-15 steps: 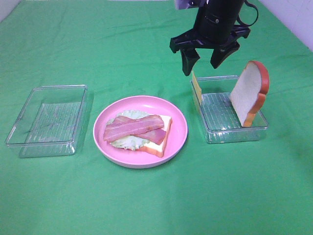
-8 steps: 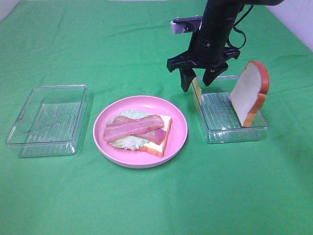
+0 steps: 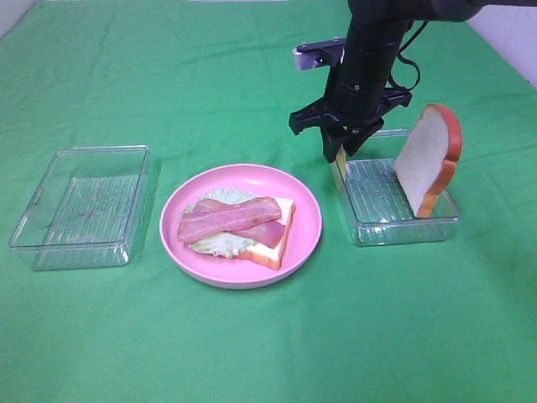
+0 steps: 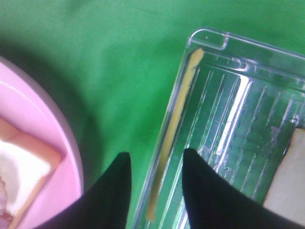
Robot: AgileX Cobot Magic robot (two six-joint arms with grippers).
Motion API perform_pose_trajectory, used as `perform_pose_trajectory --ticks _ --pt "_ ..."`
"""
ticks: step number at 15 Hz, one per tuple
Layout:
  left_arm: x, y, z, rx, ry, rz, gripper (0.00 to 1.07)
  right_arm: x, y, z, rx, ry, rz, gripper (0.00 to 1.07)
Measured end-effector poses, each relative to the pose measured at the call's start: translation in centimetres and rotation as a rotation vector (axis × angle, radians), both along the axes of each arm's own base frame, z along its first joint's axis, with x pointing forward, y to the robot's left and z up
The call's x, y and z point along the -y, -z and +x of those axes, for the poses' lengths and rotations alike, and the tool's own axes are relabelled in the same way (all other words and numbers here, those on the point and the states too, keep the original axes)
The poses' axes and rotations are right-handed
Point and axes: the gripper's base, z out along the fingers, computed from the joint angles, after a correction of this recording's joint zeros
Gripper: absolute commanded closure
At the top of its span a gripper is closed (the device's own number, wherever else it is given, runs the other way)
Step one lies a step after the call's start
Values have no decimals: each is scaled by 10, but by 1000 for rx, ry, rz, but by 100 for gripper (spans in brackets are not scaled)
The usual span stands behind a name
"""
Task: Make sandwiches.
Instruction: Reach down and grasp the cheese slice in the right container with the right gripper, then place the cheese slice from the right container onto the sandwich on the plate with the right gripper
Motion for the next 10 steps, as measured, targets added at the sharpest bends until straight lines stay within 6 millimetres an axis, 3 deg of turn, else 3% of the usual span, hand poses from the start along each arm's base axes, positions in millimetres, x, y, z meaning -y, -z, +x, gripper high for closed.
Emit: perform_pose_trajectory --ticks 1,2,6,10 --pt "0 0 0 1 0 0 26 0 1 0 -4 0 -2 92" --pt "0 0 0 1 0 0 26 0 1 0 -4 0 -2 105" --pt "0 0 0 1 0 0 26 0 1 0 -6 -1 -4 107" --pt "0 0 0 1 0 0 26 0 -33 -6 40 2 46 107"
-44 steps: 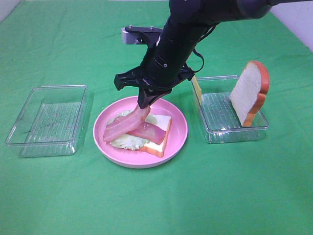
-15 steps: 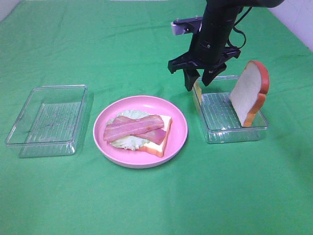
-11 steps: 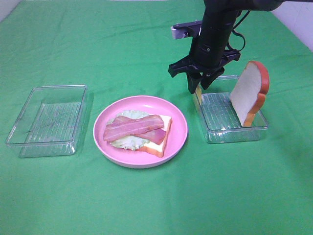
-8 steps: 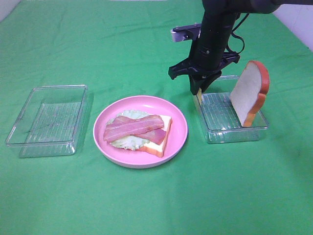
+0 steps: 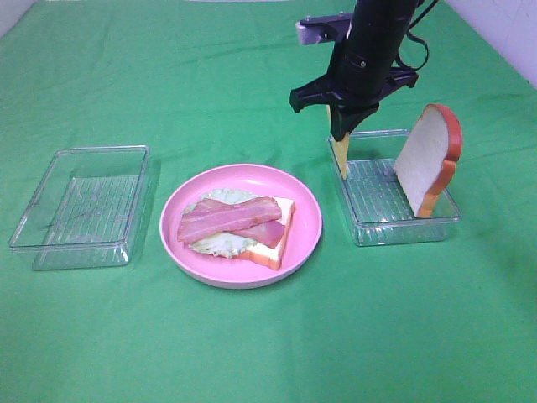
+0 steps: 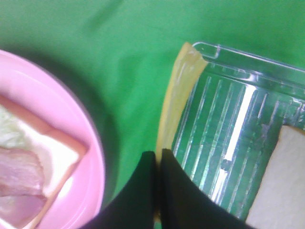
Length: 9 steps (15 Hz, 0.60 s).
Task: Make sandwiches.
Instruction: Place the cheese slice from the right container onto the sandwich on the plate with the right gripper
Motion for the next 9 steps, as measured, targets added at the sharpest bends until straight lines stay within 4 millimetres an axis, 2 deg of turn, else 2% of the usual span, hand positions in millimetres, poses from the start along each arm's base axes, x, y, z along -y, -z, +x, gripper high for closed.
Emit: perform_pose_trajectory --ticks 2,4,6,9 --pt "0 0 0 0 0 0 26 -5 -20 -6 13 -26 82 107" --pt "0 0 0 0 0 0 26 -18 -33 -19 -67 -139 244 107" --pt "0 0 0 0 0 0 26 -30 -37 -31 -149 -271 380 107" --pt "0 0 0 0 0 0 26 -42 -42 -38 -193 -374 541 107"
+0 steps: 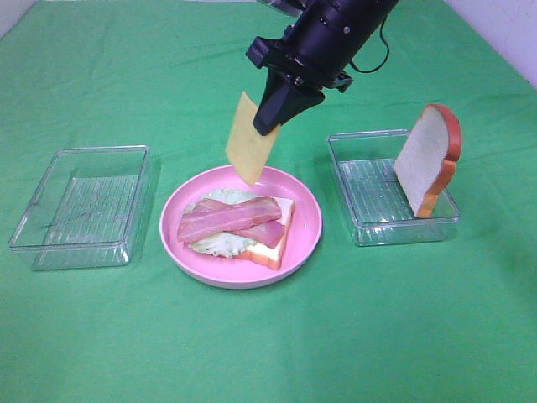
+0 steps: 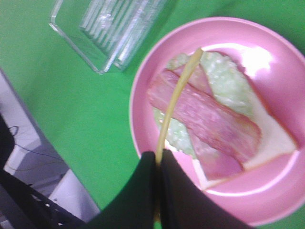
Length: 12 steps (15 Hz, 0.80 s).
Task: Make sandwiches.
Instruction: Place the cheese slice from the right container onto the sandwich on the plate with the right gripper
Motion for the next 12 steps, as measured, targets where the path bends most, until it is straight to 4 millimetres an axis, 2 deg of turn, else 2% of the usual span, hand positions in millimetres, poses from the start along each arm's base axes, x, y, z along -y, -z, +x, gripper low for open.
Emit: perform_pose_trajectory --ticks 2,4,7,9,12 --pt "0 0 0 0 0 0 26 -7 4 1 -41 -2 85 107" --pt "0 0 0 0 0 0 26 -15 23 3 -98 1 97 107" --pt "0 0 0 0 0 0 26 -36 53 -5 -160 -46 67 107" --pt "0 0 0 0 0 0 26 -44 64 -9 -183 -64 50 107" --pt "0 0 0 0 0 0 26 -39 76 -7 -173 -47 -56 107"
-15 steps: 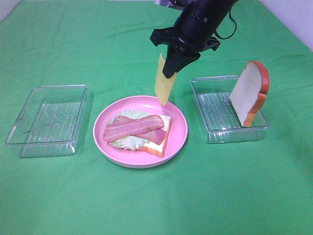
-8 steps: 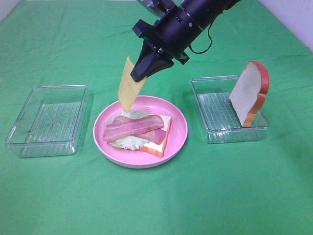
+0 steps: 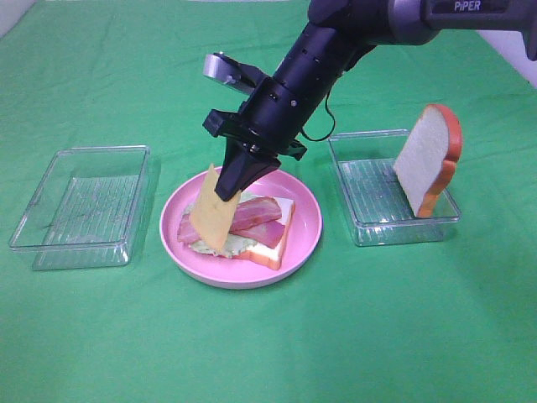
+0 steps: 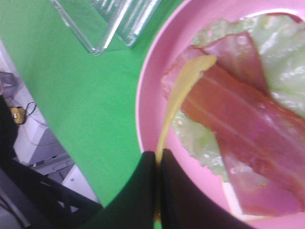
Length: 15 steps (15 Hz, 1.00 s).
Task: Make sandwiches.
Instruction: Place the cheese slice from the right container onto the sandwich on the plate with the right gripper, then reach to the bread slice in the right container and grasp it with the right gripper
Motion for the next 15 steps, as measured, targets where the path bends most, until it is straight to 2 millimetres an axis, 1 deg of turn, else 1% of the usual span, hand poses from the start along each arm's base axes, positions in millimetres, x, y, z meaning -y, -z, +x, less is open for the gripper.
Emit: perform_pose_trajectory --ticks 1,2,3,4,6,7,9,12,13,15 --pt "0 0 0 0 0 0 26 2 2 2 26 4 -32 105" --pt "0 0 0 0 0 0 26 4 5 6 55 36 -72 92" --pt "0 0 0 0 0 0 26 5 5 7 61 46 -82 79" --pt "0 0 0 0 0 0 26 7 7 10 81 76 -117 57" --pt "0 0 0 0 0 0 26 9 9 13 98 113 -154 47" --pt "0 0 0 0 0 0 26 11 10 14 112 123 -184 47" --pt "0 0 0 0 0 0 26 17 3 17 165 142 -237 47" --pt "0 0 0 0 0 1 26 31 -37 16 304 162 -318 47" --pt "0 0 0 0 0 1 26 34 -43 16 327 163 -336 47" --pt "0 0 0 0 0 1 26 45 -69 14 412 190 -395 47"
